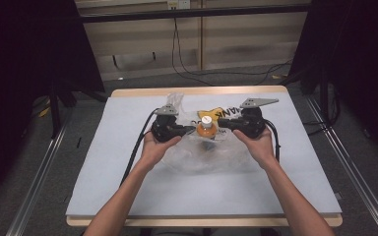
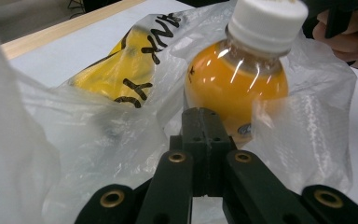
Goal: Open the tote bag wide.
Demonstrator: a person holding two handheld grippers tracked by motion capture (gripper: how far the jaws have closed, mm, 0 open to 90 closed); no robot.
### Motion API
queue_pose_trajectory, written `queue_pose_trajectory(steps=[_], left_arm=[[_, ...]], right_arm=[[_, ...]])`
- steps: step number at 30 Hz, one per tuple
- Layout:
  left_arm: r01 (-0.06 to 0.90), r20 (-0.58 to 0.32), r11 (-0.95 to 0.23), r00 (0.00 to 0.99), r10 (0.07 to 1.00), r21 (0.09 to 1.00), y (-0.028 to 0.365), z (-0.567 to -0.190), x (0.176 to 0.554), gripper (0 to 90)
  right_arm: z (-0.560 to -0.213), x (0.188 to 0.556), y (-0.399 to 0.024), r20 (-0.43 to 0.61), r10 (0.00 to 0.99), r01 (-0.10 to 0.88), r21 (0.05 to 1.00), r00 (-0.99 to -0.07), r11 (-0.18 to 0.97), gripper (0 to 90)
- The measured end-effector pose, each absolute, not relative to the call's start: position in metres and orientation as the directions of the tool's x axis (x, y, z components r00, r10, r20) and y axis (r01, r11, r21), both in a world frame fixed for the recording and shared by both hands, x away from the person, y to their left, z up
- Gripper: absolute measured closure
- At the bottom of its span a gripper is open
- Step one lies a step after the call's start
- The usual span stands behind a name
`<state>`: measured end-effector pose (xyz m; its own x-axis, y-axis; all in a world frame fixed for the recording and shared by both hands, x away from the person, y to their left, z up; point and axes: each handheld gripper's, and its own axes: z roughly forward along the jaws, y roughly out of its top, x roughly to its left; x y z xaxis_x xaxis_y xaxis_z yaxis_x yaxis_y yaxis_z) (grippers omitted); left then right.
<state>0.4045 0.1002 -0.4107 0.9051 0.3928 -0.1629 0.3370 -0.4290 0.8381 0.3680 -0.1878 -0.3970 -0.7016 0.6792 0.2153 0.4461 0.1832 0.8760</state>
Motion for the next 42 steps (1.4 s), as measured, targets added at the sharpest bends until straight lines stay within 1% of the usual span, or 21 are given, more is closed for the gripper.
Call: queue_pose_trajectory(steps=[2,6,8,9,12,16,23,30,31,36,38,41,42], left_arm=[[0.328,-0.144,-0.453,0.908,0.394,0.829,0.1,-0.414,0.403,90.0],[0.348,-0.158,-0.465,0.903,0.399,0.814,0.102,-0.426,0.403,90.0],[0.358,-0.161,-0.475,0.9,0.405,0.804,0.103,-0.432,0.403,90.0],[0.364,-0.164,-0.488,0.9,0.404,0.793,0.103,-0.438,0.402,90.0],[0.383,-0.175,-0.51,0.896,0.409,0.77,0.105,-0.45,0.403,90.0],[0.401,-0.19,-0.508,0.889,0.417,0.763,0.109,-0.461,0.404,90.0],[0.413,-0.202,-0.546,0.892,0.405,0.729,0.112,-0.479,0.401,90.0],[0.376,-0.159,-0.616,0.912,0.378,0.692,0.106,-0.483,0.395,90.0],[0.379,-0.169,-0.601,0.911,0.377,0.703,0.107,-0.484,0.394,90.0],[0.38,-0.168,-0.599,0.91,0.38,0.704,0.112,-0.484,0.388,90.0],[0.381,-0.174,-0.601,0.911,0.375,0.703,0.119,-0.484,0.385,90.0],[0.4,-0.179,-0.591,0.9,0.397,0.701,0.132,-0.484,0.384,90.0],[0.414,-0.198,-0.57,0.894,0.403,0.71,0.137,-0.485,0.382,90.0]], right_arm=[[-0.404,0.366,-0.188,0.221,0.679,0.452,0.873,-0.7,0.182,90.0],[-0.42,0.362,-0.187,0.207,0.682,0.473,0.851,-0.702,0.229,90.0],[-0.423,0.361,-0.187,0.212,0.683,0.48,0.847,-0.699,0.228,90.0],[-0.433,0.36,-0.188,0.217,0.684,0.497,0.834,-0.696,0.241,90.0],[-0.444,0.36,-0.187,0.215,0.684,0.517,0.812,-0.697,0.271,90.0],[-0.457,0.36,-0.183,0.193,0.671,0.529,0.777,-0.716,0.341,90.0],[-0.471,0.359,-0.18,0.202,0.657,0.545,0.752,-0.726,0.371,90.0],[-0.484,0.355,-0.176,0.188,0.654,0.566,0.701,-0.733,0.434,90.0],[-0.485,0.354,-0.176,0.185,0.653,0.566,0.698,-0.734,0.438,90.0],[-0.486,0.352,-0.178,0.188,0.655,0.564,0.706,-0.732,0.428,90.0],[-0.488,0.348,-0.183,0.192,0.652,0.56,0.715,-0.733,0.418,90.0],[-0.487,0.344,-0.19,0.193,0.657,0.565,0.712,-0.729,0.417,90.0],[-0.487,0.343,-0.193,0.184,0.661,0.563,0.71,-0.728,0.423,90.0]])
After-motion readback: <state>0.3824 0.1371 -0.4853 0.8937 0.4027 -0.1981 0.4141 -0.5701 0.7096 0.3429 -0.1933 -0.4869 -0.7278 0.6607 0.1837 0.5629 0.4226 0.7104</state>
